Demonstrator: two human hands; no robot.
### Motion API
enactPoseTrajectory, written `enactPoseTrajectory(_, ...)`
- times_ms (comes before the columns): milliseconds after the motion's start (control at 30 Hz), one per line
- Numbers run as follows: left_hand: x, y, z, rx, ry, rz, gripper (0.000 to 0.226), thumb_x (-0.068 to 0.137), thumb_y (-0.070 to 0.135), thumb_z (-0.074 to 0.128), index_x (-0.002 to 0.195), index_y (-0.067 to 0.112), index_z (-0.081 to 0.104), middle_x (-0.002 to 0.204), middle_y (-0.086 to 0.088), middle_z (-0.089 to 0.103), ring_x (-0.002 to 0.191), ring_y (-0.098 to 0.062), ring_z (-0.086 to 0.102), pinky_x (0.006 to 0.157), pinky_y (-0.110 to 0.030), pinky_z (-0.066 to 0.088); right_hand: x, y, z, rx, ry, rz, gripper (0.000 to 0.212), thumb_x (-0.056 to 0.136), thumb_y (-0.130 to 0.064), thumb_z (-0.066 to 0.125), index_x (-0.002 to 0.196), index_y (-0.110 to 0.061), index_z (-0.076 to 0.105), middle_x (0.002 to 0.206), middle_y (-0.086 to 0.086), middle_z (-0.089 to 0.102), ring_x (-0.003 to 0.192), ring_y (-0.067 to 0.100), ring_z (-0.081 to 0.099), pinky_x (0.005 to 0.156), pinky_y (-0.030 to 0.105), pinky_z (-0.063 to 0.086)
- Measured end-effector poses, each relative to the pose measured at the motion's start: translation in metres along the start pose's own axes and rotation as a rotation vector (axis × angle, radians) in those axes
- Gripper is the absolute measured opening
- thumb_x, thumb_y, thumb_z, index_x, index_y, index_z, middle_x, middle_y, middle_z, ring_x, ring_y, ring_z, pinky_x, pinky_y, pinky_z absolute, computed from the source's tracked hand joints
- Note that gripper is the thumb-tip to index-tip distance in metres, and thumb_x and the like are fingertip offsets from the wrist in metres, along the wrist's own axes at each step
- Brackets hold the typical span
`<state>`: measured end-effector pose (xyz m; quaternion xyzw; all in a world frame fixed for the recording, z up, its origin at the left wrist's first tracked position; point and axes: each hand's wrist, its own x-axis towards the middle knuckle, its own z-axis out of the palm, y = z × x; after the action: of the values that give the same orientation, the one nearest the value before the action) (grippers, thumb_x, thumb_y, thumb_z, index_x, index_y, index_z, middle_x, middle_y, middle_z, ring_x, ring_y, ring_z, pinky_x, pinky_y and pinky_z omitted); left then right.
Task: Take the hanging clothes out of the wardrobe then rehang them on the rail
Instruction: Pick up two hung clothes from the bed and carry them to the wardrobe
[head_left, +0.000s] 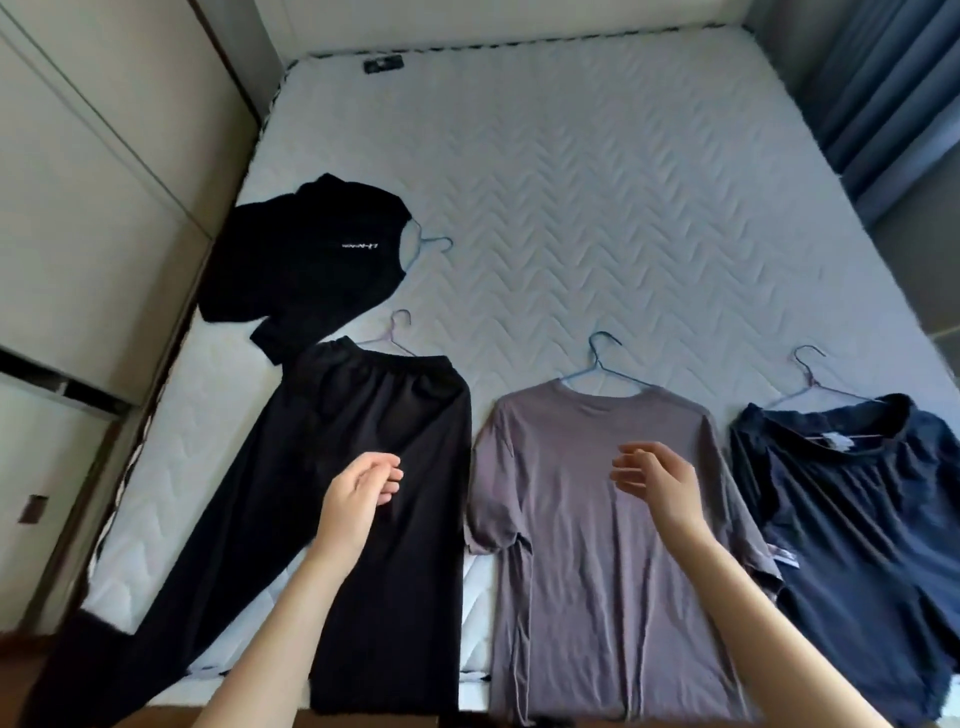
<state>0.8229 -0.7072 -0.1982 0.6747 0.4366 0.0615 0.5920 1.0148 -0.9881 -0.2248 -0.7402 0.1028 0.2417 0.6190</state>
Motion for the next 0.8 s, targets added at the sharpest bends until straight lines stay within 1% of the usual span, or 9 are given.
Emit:
enactPoseTrajectory(233,0.173,-0.032,0.039,0.091,-0.017,-0.037,0.018,0.095,0.02,0.054,0.104,0.019,0.07,0.101,-0.001,0.07,0.099,-0.017,0.066,0.091,-0.032,0.053,0.154,0.064,0.069,-0.146,0.02,-0.084,0.023,0.092,-0.002,0.045,0.089,-0.011,0.067,0.09,0.014,0.07,0.085,0.032,0.066,0.077,0.039,0.053)
enactPoseTrajectory(333,0.263,-0.06,0.055,0.152,-0.002,-0.039,0.024,0.094,0.024,0.055,0.114,0.02,0.066,0.11,0.004,0.066,0.104,-0.01,0.061,0.085,-0.019,0.046,0.211,0.116,0.102,-0.494,0.04,-0.237,0.026,0.091,-0.006,0.052,0.114,-0.011,0.064,0.113,0.004,0.063,0.107,0.026,0.06,0.085,0.031,0.042)
enactPoseTrajectory(400,0.315,-0.078,0.066,0.183,0.03,-0.015,0.028,0.094,0.024,0.056,0.12,0.018,0.064,0.115,0.006,0.064,0.104,-0.004,0.058,0.079,-0.013,0.041,0.24,0.156,0.117,-0.723,0.039,-0.362,0.039,0.091,-0.008,0.055,0.129,-0.007,0.056,0.133,0.006,0.055,0.123,0.026,0.05,0.097,0.035,0.042)
enactPoseTrajectory(533,0.399,-0.103,0.083,0.277,0.146,0.055,0.028,0.093,0.017,0.058,0.118,0.008,0.061,0.112,0.002,0.063,0.102,-0.011,0.058,0.091,-0.025,0.045,0.274,0.22,0.132,-1.019,0.095,-0.541,0.052,0.088,-0.025,0.044,0.132,0.0,0.055,0.14,0.019,0.051,0.133,0.036,0.041,0.112,0.045,0.029)
enactPoseTrajectory(667,0.457,-0.113,0.099,0.397,0.271,-0.064,0.013,0.085,0.013,0.06,0.09,0.002,0.054,0.069,0.001,0.054,0.073,-0.026,0.063,0.053,-0.025,0.037,0.282,0.243,0.135,-1.02,0.22,-0.709,0.055,0.086,-0.026,0.041,0.13,0.003,0.057,0.137,0.023,0.052,0.131,0.039,0.044,0.112,0.047,0.029)
enactPoseTrajectory(700,0.466,-0.112,0.103,0.362,0.295,-0.124,0.019,0.084,0.012,0.058,0.098,-0.001,0.057,0.074,-0.001,0.057,0.073,-0.027,0.064,0.048,-0.023,0.035,0.283,0.244,0.135,-1.016,0.234,-0.716,0.054,0.085,-0.025,0.042,0.13,0.003,0.057,0.137,0.023,0.052,0.131,0.039,0.044,0.111,0.048,0.03)
enactPoseTrajectory(733,0.475,-0.109,0.106,0.259,0.327,-0.189,0.037,0.084,0.008,0.055,0.119,-0.001,0.057,0.085,-0.003,0.062,0.071,-0.025,0.063,0.047,-0.021,0.035,0.284,0.245,0.136,-1.019,0.24,-0.721,0.054,0.085,-0.024,0.043,0.13,0.003,0.057,0.137,0.023,0.053,0.131,0.039,0.045,0.111,0.048,0.03)
enactPoseTrajectory(767,0.486,-0.106,0.107,0.09,0.341,-0.248,0.053,0.085,0.002,0.051,0.138,0.005,0.047,0.094,-0.003,0.063,0.07,-0.023,0.062,0.047,-0.02,0.037,0.285,0.246,0.135,-1.022,0.243,-0.726,0.054,0.085,-0.024,0.043,0.13,0.002,0.058,0.137,0.023,0.053,0.131,0.039,0.045,0.111,0.049,0.031)
enactPoseTrajectory(800,0.492,-0.102,0.107,-0.126,0.329,-0.305,0.059,0.087,-0.002,0.046,0.144,0.013,0.041,0.093,-0.005,0.064,0.066,-0.021,0.061,0.049,-0.02,0.039,0.286,0.246,0.135,-1.022,0.247,-0.731,0.053,0.085,-0.023,0.044,0.129,0.002,0.058,0.137,0.022,0.053,0.131,0.039,0.045,0.111,0.049,0.032)
